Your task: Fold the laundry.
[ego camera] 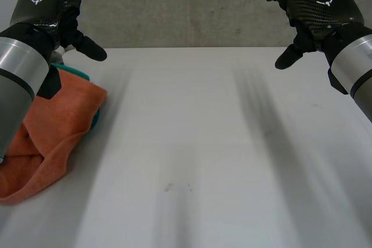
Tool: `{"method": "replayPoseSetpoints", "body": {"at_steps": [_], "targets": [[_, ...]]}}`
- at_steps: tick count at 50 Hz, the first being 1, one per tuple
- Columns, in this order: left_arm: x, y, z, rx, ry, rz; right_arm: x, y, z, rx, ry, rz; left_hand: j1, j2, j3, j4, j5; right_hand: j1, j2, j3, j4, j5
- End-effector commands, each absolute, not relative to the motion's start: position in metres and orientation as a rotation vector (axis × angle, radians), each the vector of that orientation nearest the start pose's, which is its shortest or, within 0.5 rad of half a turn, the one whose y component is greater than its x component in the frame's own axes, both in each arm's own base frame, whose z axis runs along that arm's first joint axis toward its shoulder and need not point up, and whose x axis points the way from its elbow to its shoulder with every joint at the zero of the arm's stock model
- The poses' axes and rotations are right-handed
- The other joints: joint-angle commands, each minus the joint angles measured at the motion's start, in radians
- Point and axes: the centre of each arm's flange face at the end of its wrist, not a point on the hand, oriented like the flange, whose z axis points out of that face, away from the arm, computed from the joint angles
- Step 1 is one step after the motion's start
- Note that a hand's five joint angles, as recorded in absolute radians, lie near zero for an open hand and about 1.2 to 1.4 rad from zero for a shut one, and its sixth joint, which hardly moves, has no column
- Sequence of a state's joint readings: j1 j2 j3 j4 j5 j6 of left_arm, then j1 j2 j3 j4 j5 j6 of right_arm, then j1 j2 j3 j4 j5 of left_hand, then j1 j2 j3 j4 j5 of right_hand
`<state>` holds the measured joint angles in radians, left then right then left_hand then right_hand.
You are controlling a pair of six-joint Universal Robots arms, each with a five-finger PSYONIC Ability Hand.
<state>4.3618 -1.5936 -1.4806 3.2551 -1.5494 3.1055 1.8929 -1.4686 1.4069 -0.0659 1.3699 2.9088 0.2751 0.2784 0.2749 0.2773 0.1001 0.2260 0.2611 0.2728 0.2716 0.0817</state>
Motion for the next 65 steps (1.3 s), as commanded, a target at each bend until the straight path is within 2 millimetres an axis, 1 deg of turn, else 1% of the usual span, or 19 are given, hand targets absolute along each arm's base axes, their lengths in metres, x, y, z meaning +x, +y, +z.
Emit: {"method": "replayPoseSetpoints", "body": {"at_steps": [1,17,24,25,28,29,32,37,41,42,44,46,51,52,53,56,57,60,65], "targets": [[-0.236,-0.259,0.343,0.378,2.202,-2.63,0.249,-0.273,0.334,-0.747,1.81,-2.196,-0.101,-0.104,-0.1,-0.103,-0.1,-0.051,-0.087,-0.098,-0.097,-0.082],[-0.237,-0.26,0.345,0.452,2.14,-2.603,0.249,-0.273,0.333,-0.749,1.818,-2.188,-0.032,-0.036,-0.032,-0.035,-0.032,-0.051,-0.087,-0.098,-0.097,-0.082],[-0.242,-0.289,0.276,0.883,1.989,-2.147,0.249,-0.273,0.333,-0.749,1.82,-2.187,-0.041,-0.044,-0.041,-0.043,-0.041,-0.051,-0.087,-0.098,-0.097,-0.082],[-0.242,-0.296,0.256,0.976,1.955,-2.033,0.249,-0.273,0.333,-0.749,1.82,-2.187,-0.041,-0.044,-0.041,-0.043,-0.041,-0.051,-0.087,-0.098,-0.097,-0.082],[-0.236,-0.312,0.23,1.063,1.901,-1.896,0.249,-0.273,0.331,-0.751,1.823,-2.181,-0.038,-0.041,-0.038,-0.04,-0.038,-0.051,-0.087,-0.098,-0.097,-0.082],[-0.224,-0.328,0.212,1.069,1.882,-1.822,0.249,-0.273,0.331,-0.751,1.823,-2.181,-0.038,-0.041,-0.038,-0.04,-0.038,-0.051,-0.087,-0.098,-0.097,-0.082],[-0.203,-0.358,0.186,1.01,1.859,-1.765,0.249,-0.275,0.328,-0.752,1.834,-2.173,-0.035,-0.038,-0.035,-0.037,-0.035,-0.051,-0.087,-0.098,-0.097,-0.082],[-0.19,-0.384,0.166,0.945,1.807,-1.783,0.25,-0.276,0.326,-0.754,1.84,-2.166,0.047,0.044,0.047,0.045,0.047,-0.051,-0.087,-0.098,-0.097,-0.082],[-0.184,-0.398,0.152,0.916,1.794,-1.782,0.25,-0.276,0.323,-0.757,1.844,-2.162,0.331,0.328,0.331,0.329,0.332,-0.051,-0.087,-0.098,-0.097,-0.082],[-0.179,-0.403,0.148,0.907,1.8,-1.772,0.25,-0.276,0.323,-0.757,1.844,-2.162,0.529,0.526,0.53,0.527,0.53,-0.051,-0.087,-0.098,-0.097,-0.082],[-0.174,-0.406,0.148,0.894,1.802,-1.764,0.25,-0.277,0.32,-0.773,1.851,-2.164,0.715,0.712,0.716,0.713,0.716,-0.051,-0.087,-0.098,-0.097,-0.082],[-0.171,-0.407,0.15,0.888,1.8,-1.764,0.251,-0.279,0.315,-0.807,1.87,-2.165,1.07,1.067,1.07,1.068,1.071,-0.051,-0.087,-0.098,-0.097,-0.082],[-0.18,-0.403,0.161,0.884,1.781,-1.801,0.251,-0.282,0.31,-0.871,1.895,-2.191,1.121,1.118,1.121,1.119,1.122,-0.051,-0.087,-0.098,-0.097,-0.082],[-0.183,-0.401,0.17,0.878,1.761,-1.824,0.25,-0.282,0.31,-0.878,1.896,-2.197,1.121,1.118,1.121,1.119,1.122,-0.051,-0.087,-0.098,-0.097,-0.082],[-0.19,-0.396,0.192,0.862,1.709,-1.88,0.25,-0.282,0.31,-0.884,1.896,-2.199,1.121,1.118,1.121,1.119,1.122,-0.051,-0.087,-0.098,-0.097,-0.082],[-0.203,-0.386,0.225,0.822,1.64,-1.985,0.25,-0.283,0.309,-0.886,1.899,-2.2,1.121,1.118,1.121,1.119,1.122,-0.051,-0.087,-0.098,-0.097,-0.082],[-0.21,-0.38,0.244,0.793,1.606,-2.051,0.25,-0.283,0.309,-0.886,1.899,-2.2,1.121,1.118,1.121,1.119,1.122,-0.051,-0.087,-0.098,-0.097,-0.082],[-0.221,-0.372,0.269,0.746,1.592,-2.168,0.25,-0.282,0.31,-0.889,1.896,-2.202,1.121,1.118,1.121,1.119,1.122,-0.051,-0.087,-0.098,-0.097,-0.082],[-0.223,-0.368,0.247,0.791,1.732,-2.111,0.25,-0.283,0.309,-0.887,1.899,-2.2,1.095,1.092,1.096,1.093,1.096,-0.051,-0.087,-0.098,-0.097,-0.082]]}}
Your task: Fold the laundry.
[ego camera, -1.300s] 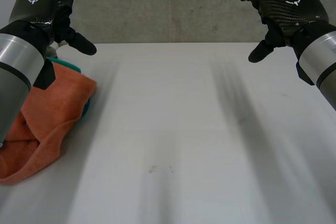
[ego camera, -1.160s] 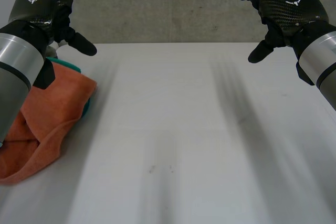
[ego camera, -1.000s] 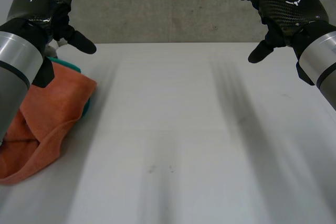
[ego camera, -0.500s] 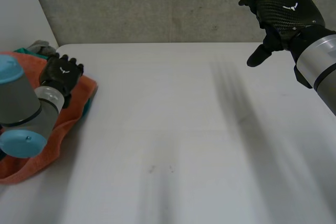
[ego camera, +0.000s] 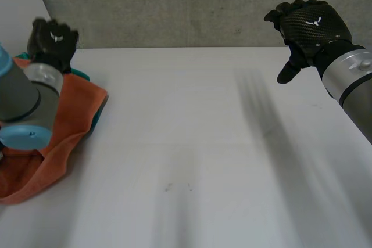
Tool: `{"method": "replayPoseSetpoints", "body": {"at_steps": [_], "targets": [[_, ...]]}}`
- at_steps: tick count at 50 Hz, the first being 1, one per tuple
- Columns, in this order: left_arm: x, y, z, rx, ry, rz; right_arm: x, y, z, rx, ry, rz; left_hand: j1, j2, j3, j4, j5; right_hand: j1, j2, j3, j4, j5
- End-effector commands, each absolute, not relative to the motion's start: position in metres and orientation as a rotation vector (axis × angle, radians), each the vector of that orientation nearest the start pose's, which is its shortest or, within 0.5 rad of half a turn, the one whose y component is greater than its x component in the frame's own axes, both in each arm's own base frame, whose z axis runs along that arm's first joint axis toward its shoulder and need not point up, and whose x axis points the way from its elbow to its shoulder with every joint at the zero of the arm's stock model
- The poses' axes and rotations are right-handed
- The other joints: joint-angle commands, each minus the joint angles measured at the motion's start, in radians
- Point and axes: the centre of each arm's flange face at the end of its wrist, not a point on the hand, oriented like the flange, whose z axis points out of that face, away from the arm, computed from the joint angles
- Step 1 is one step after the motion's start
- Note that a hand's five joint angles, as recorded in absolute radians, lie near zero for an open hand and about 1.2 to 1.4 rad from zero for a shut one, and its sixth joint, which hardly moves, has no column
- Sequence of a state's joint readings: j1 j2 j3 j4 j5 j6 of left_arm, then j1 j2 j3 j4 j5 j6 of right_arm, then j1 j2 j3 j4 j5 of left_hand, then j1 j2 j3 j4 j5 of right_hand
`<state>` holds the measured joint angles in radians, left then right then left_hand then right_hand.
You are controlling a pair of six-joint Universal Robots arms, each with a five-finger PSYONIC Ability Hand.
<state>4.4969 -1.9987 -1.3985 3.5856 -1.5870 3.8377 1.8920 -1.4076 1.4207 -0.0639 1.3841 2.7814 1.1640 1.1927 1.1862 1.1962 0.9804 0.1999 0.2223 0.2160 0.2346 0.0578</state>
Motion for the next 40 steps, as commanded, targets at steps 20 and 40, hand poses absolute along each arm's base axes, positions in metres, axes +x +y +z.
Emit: {"method": "replayPoseSetpoints", "body": {"at_steps": [20,40], "targets": [[-0.168,-0.401,0.141,0.983,2.04,-1.678,0.249,-0.283,0.309,-0.894,1.895,-2.196,-0.704,-0.733,-0.726,-0.736,-0.695,-0.025,-0.048,-0.041,-0.06,-0.058],[-0.192,-0.393,0.221,0.949,1.756,-1.928,0.25,-0.283,0.308,-0.896,1.897,-2.195,0.232,0.204,0.21,0.2,0.241,-0.025,-0.048,-0.041,-0.06,-0.058]]}}
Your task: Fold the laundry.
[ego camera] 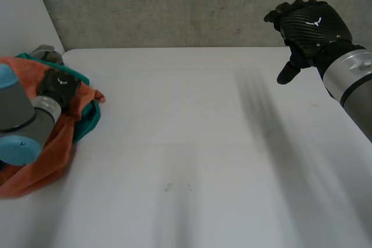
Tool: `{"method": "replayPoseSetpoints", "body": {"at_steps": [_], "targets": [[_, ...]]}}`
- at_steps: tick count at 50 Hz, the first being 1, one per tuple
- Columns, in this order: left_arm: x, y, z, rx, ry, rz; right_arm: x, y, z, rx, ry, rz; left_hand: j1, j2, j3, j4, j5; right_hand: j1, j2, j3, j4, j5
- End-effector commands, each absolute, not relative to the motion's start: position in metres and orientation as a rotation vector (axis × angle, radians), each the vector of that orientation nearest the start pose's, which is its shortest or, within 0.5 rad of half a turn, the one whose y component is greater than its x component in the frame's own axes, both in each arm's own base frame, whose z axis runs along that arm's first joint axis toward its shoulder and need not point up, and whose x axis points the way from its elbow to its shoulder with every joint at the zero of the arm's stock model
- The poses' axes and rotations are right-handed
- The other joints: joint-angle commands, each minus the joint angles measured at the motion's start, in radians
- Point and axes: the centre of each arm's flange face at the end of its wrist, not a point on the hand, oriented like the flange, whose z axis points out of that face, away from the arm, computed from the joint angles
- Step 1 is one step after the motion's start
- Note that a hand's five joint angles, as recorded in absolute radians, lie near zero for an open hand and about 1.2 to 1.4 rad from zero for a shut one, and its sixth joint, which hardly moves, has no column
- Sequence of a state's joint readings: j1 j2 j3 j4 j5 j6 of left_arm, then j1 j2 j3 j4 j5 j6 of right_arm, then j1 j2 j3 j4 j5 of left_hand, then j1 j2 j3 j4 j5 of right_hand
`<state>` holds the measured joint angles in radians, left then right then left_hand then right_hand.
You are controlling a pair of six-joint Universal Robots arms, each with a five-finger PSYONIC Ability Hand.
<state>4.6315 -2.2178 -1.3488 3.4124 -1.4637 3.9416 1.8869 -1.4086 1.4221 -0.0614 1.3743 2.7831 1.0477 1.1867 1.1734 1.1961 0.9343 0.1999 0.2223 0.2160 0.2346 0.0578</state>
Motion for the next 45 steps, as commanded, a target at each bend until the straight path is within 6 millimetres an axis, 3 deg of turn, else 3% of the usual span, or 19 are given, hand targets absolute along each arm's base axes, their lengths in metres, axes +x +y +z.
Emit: {"method": "replayPoseSetpoints", "body": {"at_steps": [1,9,12,18,22,23,25,28,29,30,31,32,34,36,45], "targets": [[-0.193,-0.392,0.228,0.941,1.74,-1.947,0.25,-0.283,0.308,-0.896,1.897,-2.195,0.349,0.21,0.223,0.2,0.287,-0.025,-0.048,-0.041,-0.06,-0.058],[-0.201,-0.384,0.298,0.869,1.544,-2.111,0.248,-0.284,0.309,-0.896,1.899,-2.198,0.349,0.21,0.223,0.2,0.287,-0.025,-0.048,-0.041,-0.06,-0.058],[-0.204,-0.383,0.309,0.859,1.509,-2.137,0.248,-0.284,0.309,-0.894,1.899,-2.197,0.349,0.21,0.223,0.2,0.287,-0.025,-0.048,-0.041,-0.06,-0.058],[-0.204,-0.386,0.297,0.876,1.535,-2.109,0.248,-0.284,0.309,-0.893,1.904,-2.194,0.349,0.21,0.223,0.2,0.287,-0.025,-0.048,-0.041,-0.06,-0.058],[-0.195,-0.406,0.266,0.887,1.597,-2.028,0.248,-0.284,0.309,-0.895,1.902,-2.194,0.349,0.21,0.223,0.2,0.287,-0.025,-0.048,-0.041,-0.06,-0.058],[-0.189,-0.413,0.262,0.87,1.596,-2.006,0.248,-0.284,0.309,-0.895,1.902,-2.194,0.349,0.21,0.223,0.2,0.287,-0.025,-0.048,-0.041,-0.06,-0.058],[-0.152,-0.44,0.26,0.747,1.555,-1.907,0.248,-0.284,0.309,-0.895,1.902,-2.194,0.349,0.21,0.223,0.2,0.287,-0.025,-0.048,-0.041,-0.06,-0.058],[-0.109,-0.458,0.259,0.597,1.522,-1.783,0.249,-0.284,0.308,-0.895,1.904,-2.192,0.349,0.21,0.223,0.2,0.287,-0.025,-0.048,-0.041,-0.06,-0.058],[-0.104,-0.459,0.258,0.569,1.521,-1.77,0.249,-0.284,0.308,-0.895,1.904,-2.192,0.349,0.21,0.223,0.2,0.287,-0.025,-0.048,-0.041,-0.06,-0.058],[-0.104,-0.46,0.257,0.564,1.522,-1.767,0.249,-0.284,0.308,-0.895,1.904,-2.192,0.212,0.073,0.087,0.064,0.151,-0.025,-0.048,-0.041,-0.06,-0.058],[-0.108,-0.459,0.254,0.571,1.533,-1.785,0.249,-0.284,0.308,-0.895,1.904,-2.192,-0.254,-0.393,-0.38,-0.402,-0.315,-0.025,-0.048,-0.041,-0.06,-0.058],[-0.111,-0.457,0.252,0.58,1.543,-1.796,0.249,-0.283,0.308,-0.896,1.903,-2.191,-0.5,-0.639,-0.626,-0.648,-0.561,-0.025,-0.048,-0.041,-0.06,-0.058],[-0.116,-0.454,0.248,0.595,1.57,-1.82,0.249,-0.283,0.308,-0.898,1.904,-2.19,-0.795,-0.934,-0.921,-0.943,-0.856,-0.025,-0.048,-0.041,-0.06,-0.058],[-0.122,-0.446,0.239,0.617,1.624,-1.848,0.249,-0.283,0.308,-0.899,1.901,-2.191,-0.831,-0.97,-0.957,-0.98,-0.892,-0.025,-0.048,-0.041,-0.06,-0.058],[-0.159,-0.4,0.247,0.765,1.708,-2.004,0.25,-0.282,0.306,-0.904,1.905,-2.183,-0.814,-0.953,-0.939,-0.962,-0.875,-0.025,-0.048,-0.041,-0.06,-0.058]]}}
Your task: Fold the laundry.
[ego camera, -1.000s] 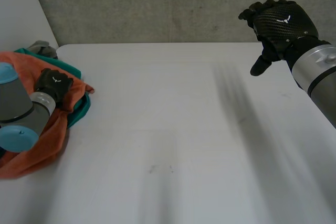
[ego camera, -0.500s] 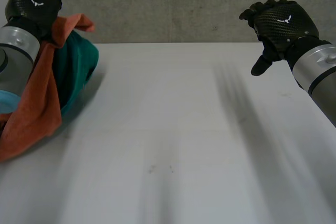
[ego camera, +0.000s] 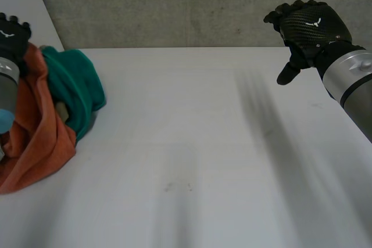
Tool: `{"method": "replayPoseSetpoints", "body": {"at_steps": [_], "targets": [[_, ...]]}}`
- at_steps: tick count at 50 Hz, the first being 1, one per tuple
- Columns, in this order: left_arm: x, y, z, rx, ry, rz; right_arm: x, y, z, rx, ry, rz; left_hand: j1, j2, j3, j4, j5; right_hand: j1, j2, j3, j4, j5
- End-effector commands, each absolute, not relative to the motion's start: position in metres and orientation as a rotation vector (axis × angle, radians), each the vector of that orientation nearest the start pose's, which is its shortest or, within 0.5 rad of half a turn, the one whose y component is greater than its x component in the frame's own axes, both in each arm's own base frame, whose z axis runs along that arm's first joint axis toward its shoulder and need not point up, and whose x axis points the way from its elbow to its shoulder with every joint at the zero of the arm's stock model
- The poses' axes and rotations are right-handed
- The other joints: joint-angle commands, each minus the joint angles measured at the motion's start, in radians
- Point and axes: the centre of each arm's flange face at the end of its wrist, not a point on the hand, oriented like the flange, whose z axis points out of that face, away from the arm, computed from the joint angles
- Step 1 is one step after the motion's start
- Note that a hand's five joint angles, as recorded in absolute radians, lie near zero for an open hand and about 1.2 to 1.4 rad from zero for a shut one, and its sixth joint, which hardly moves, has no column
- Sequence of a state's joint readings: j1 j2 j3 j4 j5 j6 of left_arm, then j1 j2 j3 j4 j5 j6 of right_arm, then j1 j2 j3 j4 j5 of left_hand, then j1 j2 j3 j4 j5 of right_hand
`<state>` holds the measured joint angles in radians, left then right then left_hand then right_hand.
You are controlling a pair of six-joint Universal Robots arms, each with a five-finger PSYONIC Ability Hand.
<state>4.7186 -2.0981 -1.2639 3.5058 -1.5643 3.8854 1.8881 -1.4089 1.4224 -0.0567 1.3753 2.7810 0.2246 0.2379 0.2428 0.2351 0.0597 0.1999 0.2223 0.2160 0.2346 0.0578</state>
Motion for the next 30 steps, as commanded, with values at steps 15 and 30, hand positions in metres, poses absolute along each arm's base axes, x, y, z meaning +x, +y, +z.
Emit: {"method": "replayPoseSetpoints", "body": {"at_steps": [15,30], "targets": [[-0.172,-0.374,0.243,0.843,1.773,-2.018,0.25,-0.282,0.307,-0.905,1.902,-2.184,0.168,0.155,0.15,0.157,0.158,-0.025,-0.048,-0.041,-0.06,-0.058],[-0.174,-0.383,0.181,0.958,1.976,-1.887,0.251,-0.281,0.305,-0.908,1.905,-2.178,0.25,0.237,0.232,0.239,0.24,-0.025,-0.048,-0.041,-0.06,-0.058]]}}
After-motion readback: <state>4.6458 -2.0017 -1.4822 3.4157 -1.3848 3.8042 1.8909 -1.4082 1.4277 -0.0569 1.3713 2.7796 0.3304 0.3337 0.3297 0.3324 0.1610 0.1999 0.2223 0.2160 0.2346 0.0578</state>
